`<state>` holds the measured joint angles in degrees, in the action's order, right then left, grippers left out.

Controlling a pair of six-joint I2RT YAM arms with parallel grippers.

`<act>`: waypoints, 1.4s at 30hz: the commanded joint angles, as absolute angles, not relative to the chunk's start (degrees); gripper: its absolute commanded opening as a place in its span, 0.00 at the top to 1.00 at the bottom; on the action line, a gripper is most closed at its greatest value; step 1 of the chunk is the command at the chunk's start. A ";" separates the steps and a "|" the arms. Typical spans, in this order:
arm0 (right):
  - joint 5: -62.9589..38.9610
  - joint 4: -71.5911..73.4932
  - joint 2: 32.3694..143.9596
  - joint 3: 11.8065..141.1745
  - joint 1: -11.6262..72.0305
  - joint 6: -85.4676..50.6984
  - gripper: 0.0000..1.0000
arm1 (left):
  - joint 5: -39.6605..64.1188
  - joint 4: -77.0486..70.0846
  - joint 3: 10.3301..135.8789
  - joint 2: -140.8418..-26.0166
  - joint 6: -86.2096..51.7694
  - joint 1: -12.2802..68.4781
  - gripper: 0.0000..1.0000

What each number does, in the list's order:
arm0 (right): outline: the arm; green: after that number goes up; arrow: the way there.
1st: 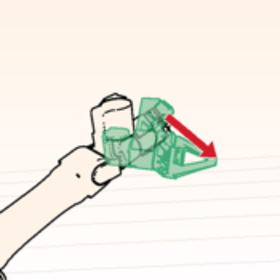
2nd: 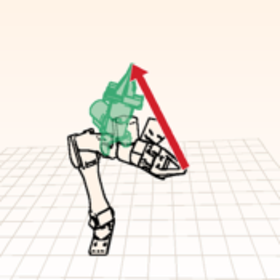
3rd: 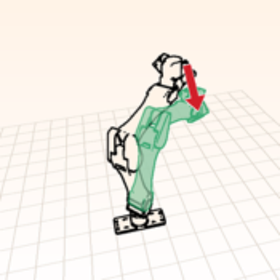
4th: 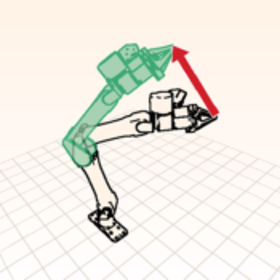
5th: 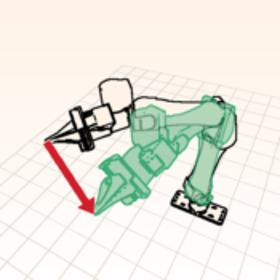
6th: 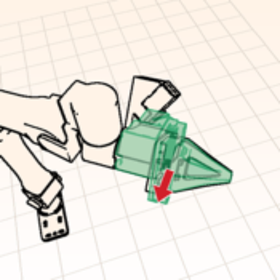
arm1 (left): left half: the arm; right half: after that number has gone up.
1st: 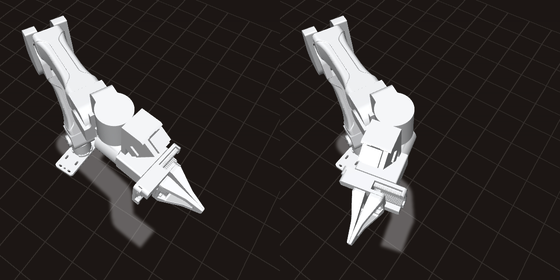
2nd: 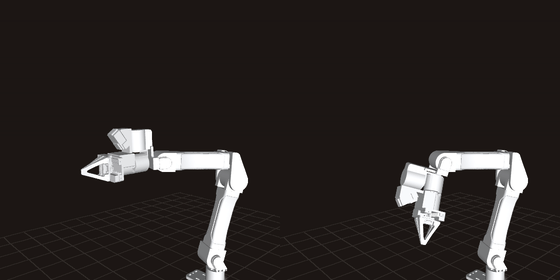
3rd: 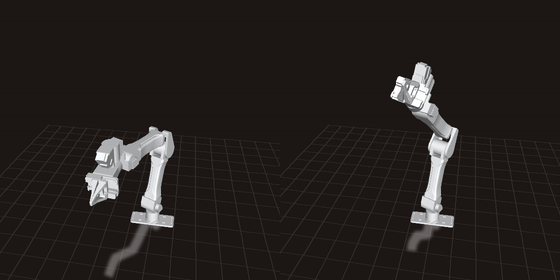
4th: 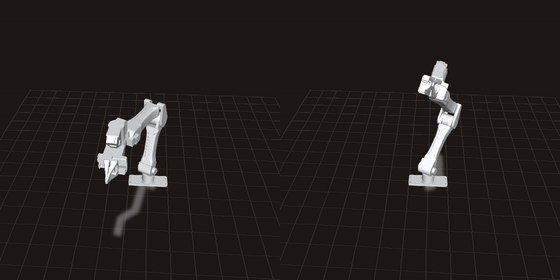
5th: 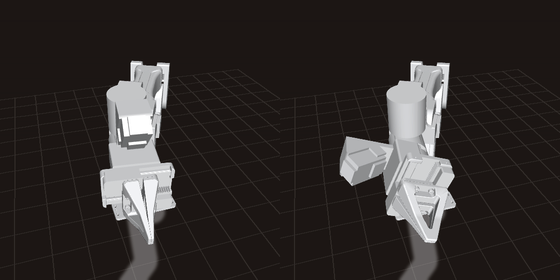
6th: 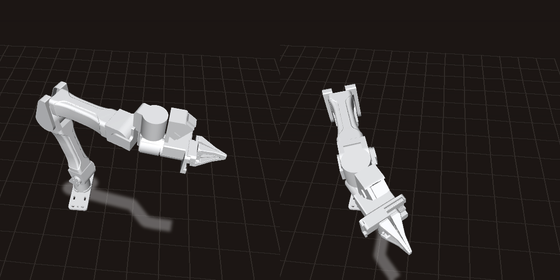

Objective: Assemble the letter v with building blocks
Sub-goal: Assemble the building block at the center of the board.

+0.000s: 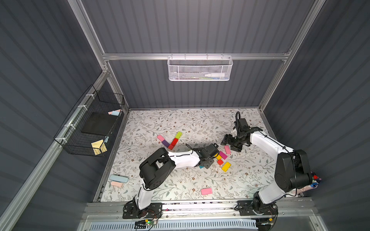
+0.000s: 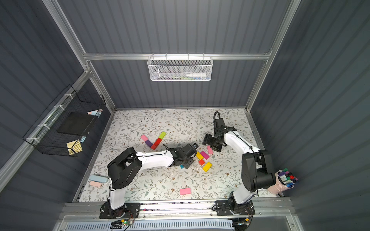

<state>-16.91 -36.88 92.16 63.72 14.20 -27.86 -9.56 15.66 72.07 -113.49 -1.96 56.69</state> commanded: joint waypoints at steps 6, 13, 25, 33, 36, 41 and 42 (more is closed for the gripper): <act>-17.52 -38.06 92.89 65.04 14.06 -27.96 0.23 | -7.22 21.31 71.04 -115.01 -0.11 56.60 0.57; -17.50 -38.45 92.47 65.09 14.12 -28.10 0.23 | -7.59 17.30 72.30 -110.56 -2.34 56.47 0.38; -15.36 -38.89 90.97 62.76 18.65 -26.31 0.24 | -13.11 3.95 70.71 -90.93 -8.63 46.17 0.17; -12.02 -41.38 95.13 67.73 30.74 -39.13 0.28 | -18.30 7.30 70.34 -86.87 -11.75 42.10 0.17; -12.89 -34.95 93.63 65.70 34.27 -49.86 0.27 | -18.20 7.24 70.50 -86.52 -12.17 42.01 0.17; -4.69 -27.44 90.31 64.49 42.06 -60.56 0.23 | -19.18 5.27 68.82 -84.89 -13.27 42.01 0.17; -3.57 -27.62 90.20 64.71 42.60 -62.75 0.21 | -19.15 4.79 68.42 -84.22 -13.11 42.01 0.17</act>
<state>-9.26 -30.87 91.96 64.25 40.47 -52.14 -17.65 5.96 69.97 -87.39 -11.84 42.19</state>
